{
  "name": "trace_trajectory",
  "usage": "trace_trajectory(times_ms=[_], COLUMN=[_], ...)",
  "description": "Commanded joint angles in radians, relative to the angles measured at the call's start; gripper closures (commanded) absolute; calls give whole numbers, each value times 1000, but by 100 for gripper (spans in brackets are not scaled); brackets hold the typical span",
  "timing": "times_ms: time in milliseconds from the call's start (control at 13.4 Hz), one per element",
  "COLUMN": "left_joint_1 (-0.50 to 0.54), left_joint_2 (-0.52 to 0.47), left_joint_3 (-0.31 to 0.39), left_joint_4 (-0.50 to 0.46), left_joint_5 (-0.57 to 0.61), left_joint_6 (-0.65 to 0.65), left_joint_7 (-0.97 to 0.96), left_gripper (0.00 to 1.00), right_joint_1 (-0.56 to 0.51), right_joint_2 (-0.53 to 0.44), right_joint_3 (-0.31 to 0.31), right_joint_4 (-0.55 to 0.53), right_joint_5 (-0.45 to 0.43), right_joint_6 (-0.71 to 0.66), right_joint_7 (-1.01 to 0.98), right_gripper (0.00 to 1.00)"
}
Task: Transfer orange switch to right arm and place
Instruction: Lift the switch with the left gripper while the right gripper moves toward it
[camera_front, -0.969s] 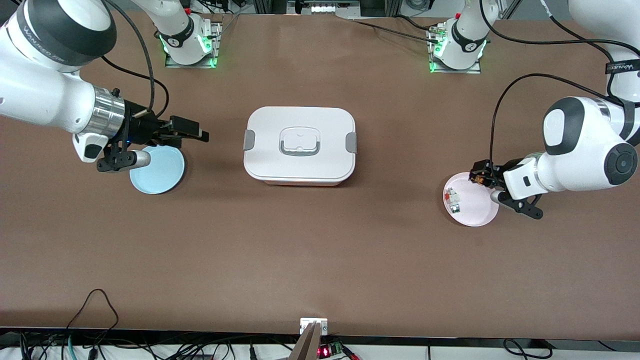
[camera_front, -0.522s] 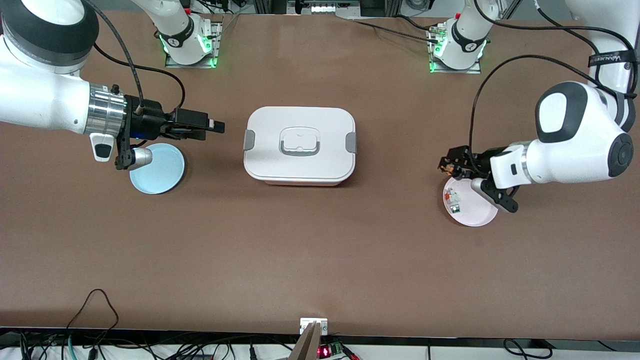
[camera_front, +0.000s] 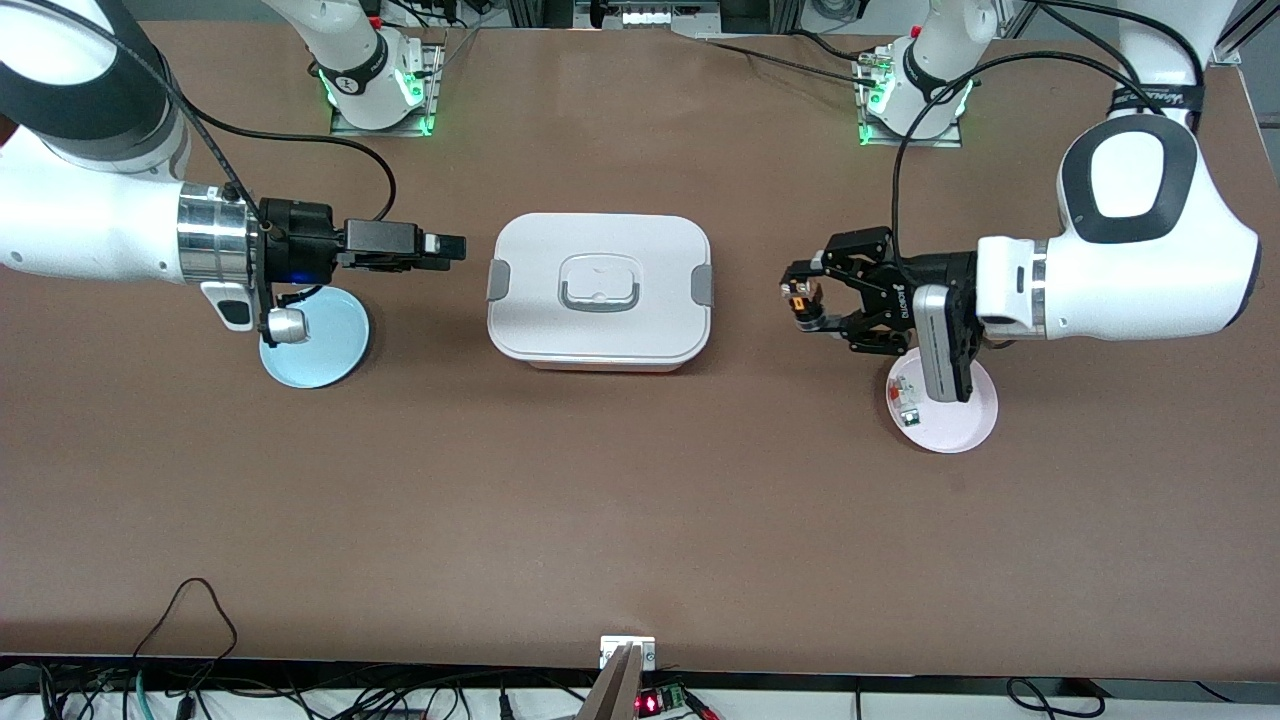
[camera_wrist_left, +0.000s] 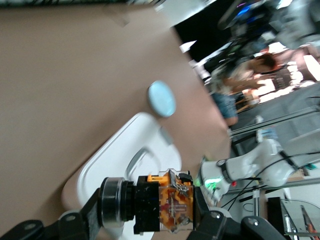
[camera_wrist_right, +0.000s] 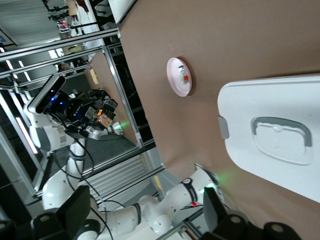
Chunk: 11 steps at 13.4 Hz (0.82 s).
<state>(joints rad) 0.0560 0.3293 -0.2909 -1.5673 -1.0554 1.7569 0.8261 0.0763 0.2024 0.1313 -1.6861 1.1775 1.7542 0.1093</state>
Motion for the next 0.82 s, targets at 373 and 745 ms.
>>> trace_trajectory(times_ms=[373,745], left_joint_1=[-172,-278], left_joint_2=[80,132], left_joint_3=[-10,-10], left_joint_4=[13,20], left_joint_5=[-412,-586], left_joint_6=[206,387], left_joint_7=[638,831], left_gripper=[76,76], right_joint_1=[19,114], right_joint_2=[86,112], right_joint_3=[5,5], right_joint_4=[-27,-61], right_joint_5=[307,436], right_joint_6=[5,88], right_joint_7=[-85,-85], right_gripper=[0,0])
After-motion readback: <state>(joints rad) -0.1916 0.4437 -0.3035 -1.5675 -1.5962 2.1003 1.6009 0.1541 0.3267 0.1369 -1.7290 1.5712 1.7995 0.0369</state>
